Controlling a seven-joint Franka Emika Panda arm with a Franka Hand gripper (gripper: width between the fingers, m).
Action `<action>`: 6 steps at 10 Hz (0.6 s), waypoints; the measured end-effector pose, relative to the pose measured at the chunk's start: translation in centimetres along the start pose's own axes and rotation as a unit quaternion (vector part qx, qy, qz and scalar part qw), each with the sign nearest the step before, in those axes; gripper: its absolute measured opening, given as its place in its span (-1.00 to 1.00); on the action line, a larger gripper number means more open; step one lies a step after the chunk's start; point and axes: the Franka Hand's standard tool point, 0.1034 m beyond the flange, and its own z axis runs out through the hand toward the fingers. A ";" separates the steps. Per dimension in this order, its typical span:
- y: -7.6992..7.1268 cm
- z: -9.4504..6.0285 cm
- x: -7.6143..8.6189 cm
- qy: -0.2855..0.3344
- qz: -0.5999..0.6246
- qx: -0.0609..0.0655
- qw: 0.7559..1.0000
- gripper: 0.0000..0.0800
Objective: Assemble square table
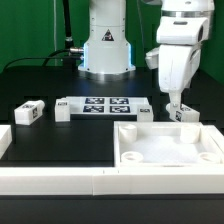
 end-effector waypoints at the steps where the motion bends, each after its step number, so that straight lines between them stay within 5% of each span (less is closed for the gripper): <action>1: 0.0 0.0 -0.1 0.000 0.012 0.000 1.000 0.62; 3: 0.0 0.0 -0.1 0.000 0.028 0.001 1.000 0.62; 6: -1.3 0.7 -0.3 0.014 0.224 -0.001 0.974 0.62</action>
Offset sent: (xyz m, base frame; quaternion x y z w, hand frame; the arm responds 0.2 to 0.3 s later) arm 0.0000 0.0000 0.0000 0.0000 0.0000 0.1296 0.9916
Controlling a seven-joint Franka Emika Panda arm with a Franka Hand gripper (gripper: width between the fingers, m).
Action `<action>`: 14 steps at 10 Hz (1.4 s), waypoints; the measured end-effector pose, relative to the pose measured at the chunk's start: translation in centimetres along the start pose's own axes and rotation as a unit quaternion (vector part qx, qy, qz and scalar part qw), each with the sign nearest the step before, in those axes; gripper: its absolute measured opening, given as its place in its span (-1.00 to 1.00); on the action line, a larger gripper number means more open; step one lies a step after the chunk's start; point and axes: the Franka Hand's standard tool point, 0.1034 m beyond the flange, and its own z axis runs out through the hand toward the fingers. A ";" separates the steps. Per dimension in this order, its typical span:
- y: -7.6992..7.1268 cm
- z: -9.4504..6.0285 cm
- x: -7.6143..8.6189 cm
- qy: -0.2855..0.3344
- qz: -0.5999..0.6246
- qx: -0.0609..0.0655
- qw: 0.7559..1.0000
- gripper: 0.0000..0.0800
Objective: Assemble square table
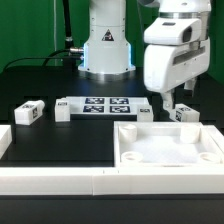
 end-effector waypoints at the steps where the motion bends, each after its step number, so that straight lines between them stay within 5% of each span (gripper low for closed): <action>1: -0.7 0.4 -0.1 -0.004 0.066 0.004 0.998 0.62; 8: -1.6 1.1 -0.2 -0.020 0.206 0.019 0.978 0.62; 14: -2.6 1.1 -0.2 -0.217 0.227 0.070 0.947 0.62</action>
Offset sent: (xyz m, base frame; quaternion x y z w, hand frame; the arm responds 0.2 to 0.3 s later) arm 0.0000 0.0000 0.0000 0.0000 0.0000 0.1938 0.9810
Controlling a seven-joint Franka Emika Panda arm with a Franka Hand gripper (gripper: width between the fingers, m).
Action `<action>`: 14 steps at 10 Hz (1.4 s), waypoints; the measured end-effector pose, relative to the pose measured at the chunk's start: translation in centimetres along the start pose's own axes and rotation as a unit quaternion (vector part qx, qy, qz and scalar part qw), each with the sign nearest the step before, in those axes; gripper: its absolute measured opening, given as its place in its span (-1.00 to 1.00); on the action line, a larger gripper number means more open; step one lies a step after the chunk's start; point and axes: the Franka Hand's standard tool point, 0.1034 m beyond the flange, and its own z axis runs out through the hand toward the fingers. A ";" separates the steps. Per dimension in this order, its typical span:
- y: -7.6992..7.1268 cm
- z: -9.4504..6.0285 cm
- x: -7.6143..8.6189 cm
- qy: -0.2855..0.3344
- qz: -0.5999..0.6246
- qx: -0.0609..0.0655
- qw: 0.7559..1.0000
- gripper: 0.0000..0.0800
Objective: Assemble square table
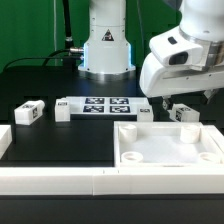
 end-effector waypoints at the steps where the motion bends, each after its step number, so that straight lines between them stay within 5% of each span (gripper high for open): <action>1: -0.1 0.1 0.1 -0.035 0.000 0.002 0.999 0.62; 3: -0.6 1.1 0.2 -0.103 0.005 -0.005 0.995 0.62; 9: -1.1 2.3 0.8 -0.270 -0.003 0.003 0.963 0.62; 14: -0.9 2.8 0.5 -0.281 -0.004 0.000 0.960 0.62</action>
Offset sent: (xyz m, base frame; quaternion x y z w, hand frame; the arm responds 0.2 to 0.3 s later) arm 0.0036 0.0022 -0.0130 -0.0223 -0.1913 0.0198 0.9811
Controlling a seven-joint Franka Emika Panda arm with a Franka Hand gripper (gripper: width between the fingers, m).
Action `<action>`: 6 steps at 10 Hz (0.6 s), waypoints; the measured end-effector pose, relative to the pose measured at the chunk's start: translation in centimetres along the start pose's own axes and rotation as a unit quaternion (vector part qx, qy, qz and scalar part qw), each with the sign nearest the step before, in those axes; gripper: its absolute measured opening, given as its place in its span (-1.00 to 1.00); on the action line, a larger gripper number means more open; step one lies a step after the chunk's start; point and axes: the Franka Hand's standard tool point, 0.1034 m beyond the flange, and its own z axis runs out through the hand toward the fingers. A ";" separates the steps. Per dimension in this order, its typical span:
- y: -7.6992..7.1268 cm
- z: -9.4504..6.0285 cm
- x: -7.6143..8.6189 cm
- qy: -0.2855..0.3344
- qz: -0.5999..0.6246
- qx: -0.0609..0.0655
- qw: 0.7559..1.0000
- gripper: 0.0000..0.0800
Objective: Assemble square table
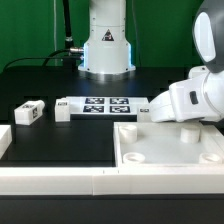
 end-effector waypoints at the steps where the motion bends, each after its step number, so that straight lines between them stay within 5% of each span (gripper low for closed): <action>1: 0.0 0.1 -0.1 -0.002 0.000 0.000 1.000 0.56; 2: 0.0 0.2 -0.1 -0.002 0.000 0.000 1.000 0.56; 4: -0.1 0.3 -0.1 -0.003 -0.001 -0.001 1.000 -0.30; 6: -0.1 0.3 -0.1 -0.003 -0.001 -0.001 1.000 -0.29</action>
Offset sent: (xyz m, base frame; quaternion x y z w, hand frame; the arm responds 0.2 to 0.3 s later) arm -0.0039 0.0011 -0.0054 -0.0109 0.0083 -0.0131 0.9998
